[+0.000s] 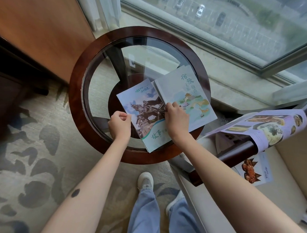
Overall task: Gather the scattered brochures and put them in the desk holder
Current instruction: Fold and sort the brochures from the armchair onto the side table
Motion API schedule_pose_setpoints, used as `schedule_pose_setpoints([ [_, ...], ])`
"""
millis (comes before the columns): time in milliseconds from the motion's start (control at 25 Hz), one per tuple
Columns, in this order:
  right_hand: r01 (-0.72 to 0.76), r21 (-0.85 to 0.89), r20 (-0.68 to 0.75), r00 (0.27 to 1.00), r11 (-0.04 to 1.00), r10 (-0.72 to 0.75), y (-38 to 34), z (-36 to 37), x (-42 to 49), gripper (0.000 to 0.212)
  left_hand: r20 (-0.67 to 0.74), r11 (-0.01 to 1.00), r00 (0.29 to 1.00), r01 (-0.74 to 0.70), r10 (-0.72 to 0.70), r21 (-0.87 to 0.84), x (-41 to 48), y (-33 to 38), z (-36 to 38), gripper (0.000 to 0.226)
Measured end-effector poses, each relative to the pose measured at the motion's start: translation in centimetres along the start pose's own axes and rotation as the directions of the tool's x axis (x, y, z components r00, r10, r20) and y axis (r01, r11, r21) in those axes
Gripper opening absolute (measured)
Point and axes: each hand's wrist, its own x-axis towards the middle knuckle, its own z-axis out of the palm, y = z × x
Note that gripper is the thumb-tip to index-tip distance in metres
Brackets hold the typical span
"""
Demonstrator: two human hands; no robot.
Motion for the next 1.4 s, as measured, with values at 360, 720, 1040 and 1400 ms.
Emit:
schedule_pose_setpoints([
  [360, -0.016, -0.017, 0.02, 1.0, 1.0, 0.016, 0.2, 0.6, -0.8, 0.015, -0.037, 0.981, 0.984, -0.168, 0.172, 0.092, -0.5, -0.5, 0.0, 0.014],
  [720, -0.05, 0.415, 0.175, 0.984, 0.909, -0.026, 1.7, 0.8, -2.3, 0.012, 0.788, 0.934, 0.616, 0.293, -0.021, -0.204, -2.9, 2.1, 3.9, 0.022],
  [1040, -0.004, 0.266, 0.237, 0.97, 0.964, -0.062, 1.8, 2.1, -2.8, 0.026, 0.754, 0.98, 0.638, 0.195, -0.156, 0.038, 0.6, 4.7, 4.4, 0.032],
  [1400, -0.003, 0.248, 0.217, 0.975, 0.969, -0.053, 1.6, 2.4, -2.8, 0.026, 0.319, 0.95, 0.946, 0.144, -0.051, -0.277, 5.7, 6.4, 3.0, 0.02],
])
